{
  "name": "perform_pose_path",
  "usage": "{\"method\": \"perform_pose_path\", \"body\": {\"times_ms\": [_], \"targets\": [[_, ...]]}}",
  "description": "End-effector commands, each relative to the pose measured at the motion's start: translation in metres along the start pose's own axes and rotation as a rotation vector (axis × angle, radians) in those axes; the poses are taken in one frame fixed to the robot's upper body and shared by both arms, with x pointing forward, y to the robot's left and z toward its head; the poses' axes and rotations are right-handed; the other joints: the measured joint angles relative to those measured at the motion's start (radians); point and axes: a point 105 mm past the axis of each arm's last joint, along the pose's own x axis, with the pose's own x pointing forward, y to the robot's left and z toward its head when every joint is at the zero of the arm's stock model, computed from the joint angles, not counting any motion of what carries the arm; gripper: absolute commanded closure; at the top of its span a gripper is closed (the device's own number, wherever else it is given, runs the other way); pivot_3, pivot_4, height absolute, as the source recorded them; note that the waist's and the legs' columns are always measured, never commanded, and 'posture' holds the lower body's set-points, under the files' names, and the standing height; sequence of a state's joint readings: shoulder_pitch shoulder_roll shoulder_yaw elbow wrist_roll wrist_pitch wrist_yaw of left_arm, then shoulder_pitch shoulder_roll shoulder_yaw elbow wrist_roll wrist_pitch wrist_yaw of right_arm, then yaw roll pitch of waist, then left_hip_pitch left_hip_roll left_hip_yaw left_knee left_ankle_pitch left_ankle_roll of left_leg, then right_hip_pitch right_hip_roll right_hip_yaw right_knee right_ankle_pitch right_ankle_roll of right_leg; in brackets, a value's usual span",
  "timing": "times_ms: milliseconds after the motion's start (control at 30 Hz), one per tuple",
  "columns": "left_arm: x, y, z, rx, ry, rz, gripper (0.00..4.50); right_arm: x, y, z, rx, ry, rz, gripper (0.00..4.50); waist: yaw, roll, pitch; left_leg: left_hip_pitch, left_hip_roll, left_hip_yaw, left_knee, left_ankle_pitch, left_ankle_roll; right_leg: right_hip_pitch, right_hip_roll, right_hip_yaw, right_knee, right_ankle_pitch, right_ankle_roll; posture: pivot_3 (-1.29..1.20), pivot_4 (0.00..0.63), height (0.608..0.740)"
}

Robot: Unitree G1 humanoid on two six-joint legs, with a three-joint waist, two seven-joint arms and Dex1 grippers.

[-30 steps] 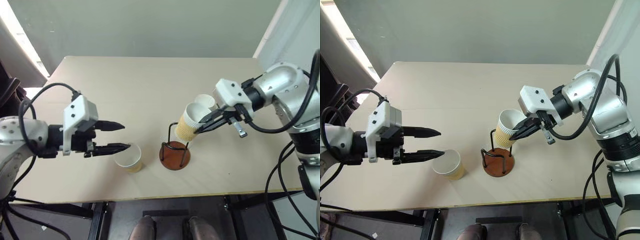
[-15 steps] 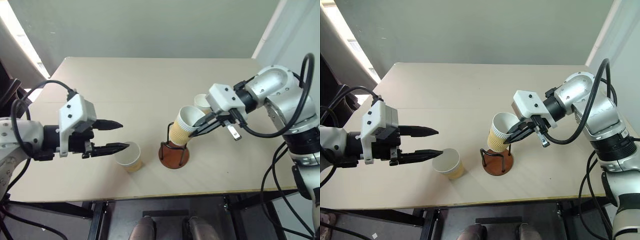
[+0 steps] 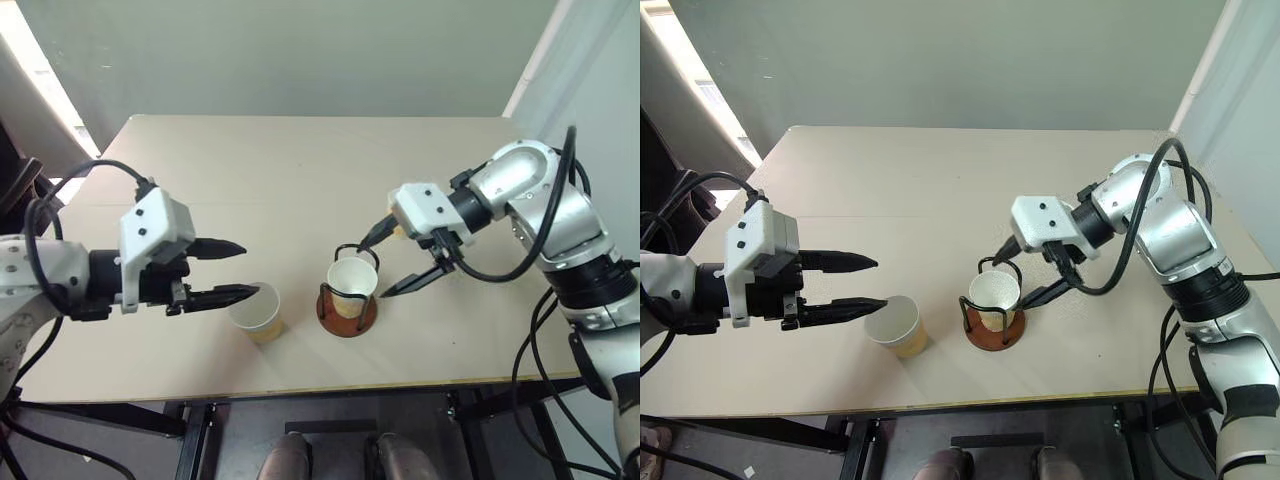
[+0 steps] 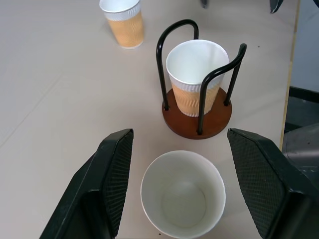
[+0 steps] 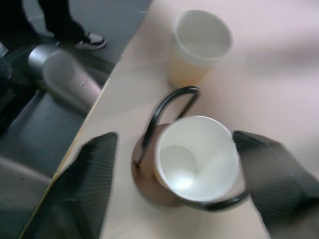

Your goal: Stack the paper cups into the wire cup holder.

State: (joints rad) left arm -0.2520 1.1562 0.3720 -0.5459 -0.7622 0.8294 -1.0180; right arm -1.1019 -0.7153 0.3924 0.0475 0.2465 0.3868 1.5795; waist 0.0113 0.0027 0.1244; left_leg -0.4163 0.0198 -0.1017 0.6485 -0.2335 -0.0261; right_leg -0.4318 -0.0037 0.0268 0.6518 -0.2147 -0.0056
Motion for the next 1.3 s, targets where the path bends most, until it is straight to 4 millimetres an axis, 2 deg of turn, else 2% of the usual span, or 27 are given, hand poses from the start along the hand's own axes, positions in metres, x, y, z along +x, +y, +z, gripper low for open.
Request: {"method": "perform_pose_path", "body": {"times_ms": [33, 133, 267, 333, 500, 600, 733, 867, 1100, 1133, 1233, 1300], "targets": [[0.000, 0.011, 0.010, 0.061, -0.028, 0.065, 1.26, -0.034, -0.046, -0.006, -0.018, 0.051, -0.290, 0.78, 0.001, 0.000, 0.000, 0.000, 0.000, 0.000, 0.000, 0.001, -0.001, -0.001, 0.000, 0.000, 0.000, 0.000, -0.001, 0.00, 0.150, 0.740], [0.004, 0.021, 0.010, 0.071, -0.033, 0.119, 1.26, -0.045, -0.069, -0.029, 0.033, 0.119, -0.425, 0.78, 0.002, 0.000, 0.000, 0.001, 0.000, -0.001, -0.001, 0.001, -0.001, -0.001, 0.000, 0.000, 0.002, 0.001, -0.003, 0.00, 0.150, 0.740], [0.013, 0.037, 0.012, 0.069, -0.062, 0.198, 1.26, -0.051, -0.076, -0.075, 0.079, 0.261, -0.486, 0.78, 0.005, 0.000, 0.000, 0.001, 0.000, -0.001, -0.001, 0.001, -0.001, -0.002, -0.001, 0.000, 0.005, 0.001, -0.002, 0.00, 0.150, 0.740], [0.020, 0.041, 0.011, 0.078, -0.062, 0.211, 1.26, -0.048, -0.083, -0.093, 0.104, 0.305, -0.538, 0.78, 0.004, 0.000, 0.000, 0.000, 0.000, -0.001, -0.001, 0.001, -0.001, -0.004, -0.001, 0.000, 0.006, 0.005, 0.003, 0.00, 0.150, 0.740], [0.035, 0.063, 0.014, 0.060, -0.097, 0.298, 1.26, -0.035, -0.091, -0.115, 0.132, 0.367, -0.583, 0.78, 0.003, 0.001, 0.001, -0.001, 0.001, -0.001, -0.002, 0.001, -0.005, -0.009, -0.001, 0.000, 0.010, 0.005, 0.005, 0.00, 0.150, 0.740], [0.041, 0.056, 0.020, 0.088, -0.097, 0.248, 1.26, -0.025, -0.093, -0.119, 0.167, 0.348, -0.589, 0.78, 0.002, 0.001, 0.001, -0.003, 0.004, 0.000, -0.004, 0.002, -0.007, -0.011, 0.000, -0.001, 0.009, 0.005, 0.005, 0.00, 0.150, 0.740], [0.040, 0.051, 0.021, 0.091, -0.094, 0.237, 1.26, -0.017, -0.089, -0.131, 0.189, 0.383, -0.572, 0.78, 0.003, 0.001, 0.001, -0.004, 0.004, 0.001, -0.004, 0.001, -0.009, -0.011, 0.001, -0.001, 0.008, 0.005, 0.004, 0.00, 0.150, 0.740], [0.037, 0.049, 0.019, 0.092, -0.074, 0.232, 1.26, -0.014, -0.086, -0.142, 0.184, 0.428, -0.583, 1.68, 0.003, 0.001, 0.001, -0.004, 0.004, 0.001, -0.004, 0.001, -0.009, -0.011, 0.001, -0.001, 0.008, 0.005, 0.004, 0.00, 0.150, 0.740], [0.035, 0.047, 0.018, 0.106, -0.051, 0.225, 1.26, -0.011, -0.084, -0.145, 0.193, 0.427, -0.589, 4.30, 0.003, 0.001, 0.001, -0.003, 0.005, 0.001, -0.004, 0.001, -0.009, -0.011, 0.001, -0.001, 0.010, 0.005, 0.004, 0.00, 0.150, 0.740], [0.035, 0.047, 0.018, 0.107, -0.051, 0.224, 1.26, -0.013, -0.086, -0.143, 0.191, 0.417, -0.595, 4.45, 0.003, 0.001, 0.001, -0.003, 0.005, 0.001, -0.004, 0.001, -0.009, -0.011, 0.001, -0.001, 0.010, 0.005, 0.004, 0.00, 0.150, 0.740], [0.035, 0.048, 0.019, 0.110, -0.052, 0.225, 1.26, -0.023, -0.091, -0.130, 0.164, 0.373, -0.597, 4.45, 0.003, 0.001, 0.001, -0.003, 0.005, 0.001, -0.003, 0.002, -0.009, -0.011, 0.001, -0.001, 0.010, 0.005, 0.004, 0.00, 0.150, 0.740], [0.035, 0.047, 0.021, 0.111, -0.065, 0.218, 1.26, -0.035, -0.093, -0.111, 0.128, 0.316, -0.569, 4.45, 0.003, 0.001, 0.001, -0.004, 0.005, 0.001, -0.004, 0.001, -0.009, -0.011, 0.001, -0.001, 0.010, 0.005, 0.004, 0.00, 0.150, 0.740]]}}
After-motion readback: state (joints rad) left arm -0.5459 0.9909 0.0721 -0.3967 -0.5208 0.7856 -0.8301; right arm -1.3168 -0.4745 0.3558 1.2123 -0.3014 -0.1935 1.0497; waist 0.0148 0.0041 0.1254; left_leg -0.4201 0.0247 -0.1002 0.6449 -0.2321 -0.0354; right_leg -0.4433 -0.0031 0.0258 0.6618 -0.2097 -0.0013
